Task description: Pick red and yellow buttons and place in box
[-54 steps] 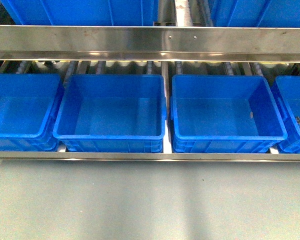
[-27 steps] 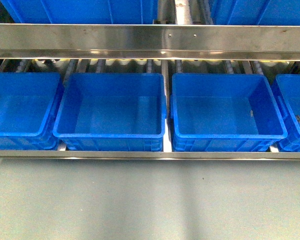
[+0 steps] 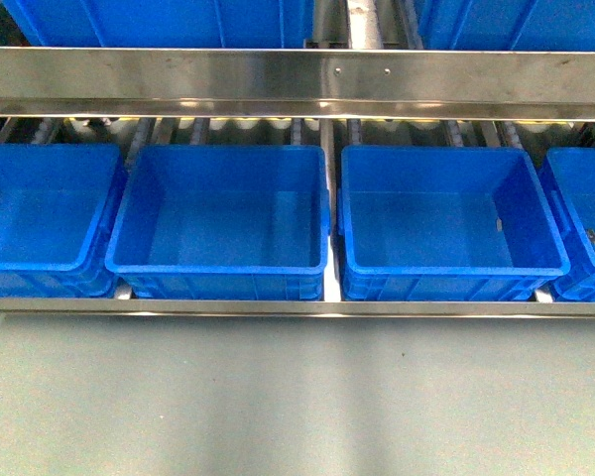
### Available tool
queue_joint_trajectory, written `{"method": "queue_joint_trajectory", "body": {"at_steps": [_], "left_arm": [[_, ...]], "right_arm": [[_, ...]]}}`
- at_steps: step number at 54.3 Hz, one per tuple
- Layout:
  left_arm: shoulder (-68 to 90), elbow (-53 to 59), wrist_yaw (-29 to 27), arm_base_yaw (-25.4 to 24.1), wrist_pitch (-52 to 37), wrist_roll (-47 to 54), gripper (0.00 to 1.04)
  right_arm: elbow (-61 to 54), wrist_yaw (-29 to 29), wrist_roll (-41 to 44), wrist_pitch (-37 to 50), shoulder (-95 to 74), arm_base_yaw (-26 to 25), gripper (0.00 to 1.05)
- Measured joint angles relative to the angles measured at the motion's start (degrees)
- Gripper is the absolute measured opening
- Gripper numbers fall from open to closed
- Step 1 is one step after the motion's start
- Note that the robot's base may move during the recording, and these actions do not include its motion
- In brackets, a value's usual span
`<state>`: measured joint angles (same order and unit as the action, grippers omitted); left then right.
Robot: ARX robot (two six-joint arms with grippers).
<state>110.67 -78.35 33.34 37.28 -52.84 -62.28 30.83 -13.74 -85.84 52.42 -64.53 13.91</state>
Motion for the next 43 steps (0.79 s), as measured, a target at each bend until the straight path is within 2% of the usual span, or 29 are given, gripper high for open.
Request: {"method": "queue_joint_trajectory", "body": {"at_steps": [26,40,43], "left_arm": [[2.21,-0.98,-1.01,1.11,0.15,-0.5,0.33],[3.13,-1.57,-1.81,1.68,-0.04,-1.09,0.32],[3.13,-1.86,-1.9,1.86,-0.04,-1.16,0.32]], "right_arm": [[1.99,-0.26,0.42,0.28,-1.57,1.05,0.97],[1.99,-0.74,1.31,-0.46,-2.08,0.9,0.56],[1.81,-0.74,1.33,-0.72,-2.08,0.55,0.44]]}}
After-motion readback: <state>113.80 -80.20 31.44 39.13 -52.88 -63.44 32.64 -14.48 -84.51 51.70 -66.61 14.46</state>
